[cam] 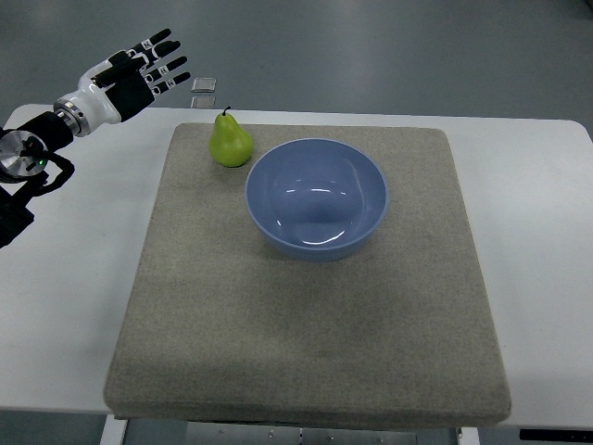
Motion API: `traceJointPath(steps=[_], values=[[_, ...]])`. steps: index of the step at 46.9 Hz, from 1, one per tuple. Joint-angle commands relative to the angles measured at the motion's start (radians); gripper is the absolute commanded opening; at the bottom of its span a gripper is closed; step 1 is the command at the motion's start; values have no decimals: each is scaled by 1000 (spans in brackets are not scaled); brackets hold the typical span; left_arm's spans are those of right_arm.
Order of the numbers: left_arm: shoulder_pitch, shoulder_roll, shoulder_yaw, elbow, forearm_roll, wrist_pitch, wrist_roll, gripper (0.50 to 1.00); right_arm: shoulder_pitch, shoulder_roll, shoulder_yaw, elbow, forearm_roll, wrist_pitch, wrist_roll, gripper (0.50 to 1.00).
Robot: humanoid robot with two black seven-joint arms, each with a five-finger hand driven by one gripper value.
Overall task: Place pear in bowl with left hand
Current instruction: 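Move the open left hand toward the green pear beside the bowl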
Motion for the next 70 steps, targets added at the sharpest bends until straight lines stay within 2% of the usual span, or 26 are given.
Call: traceJointPath(steps=[1,26,35,44,52,58,63,70], values=[[1,-2,-1,2,0,0,0,996,0,0,0,0,0,0,0,926],[-11,-9,26,92,6,-15,-3,996,0,0,0,0,0,0,0,926],[-63,-2,57,94,256,-15,-11,996,0,0,0,0,0,0,0,926],[-74,3,54,83,540,-14,-92,996,0,0,0,0,0,0,0,926],[-129,17,66,77,773,-15,-110,996,0,0,0,0,0,0,0,926],[-155,14,83,80,951,1,-210,996,0,0,0,0,0,0,0,926],[-195,11,182,80,1000,1,-275,996,0,0,0,0,0,0,0,926],[-258,8,339,77,1054,1,-284,994,0,0,0,0,0,0,0,926]])
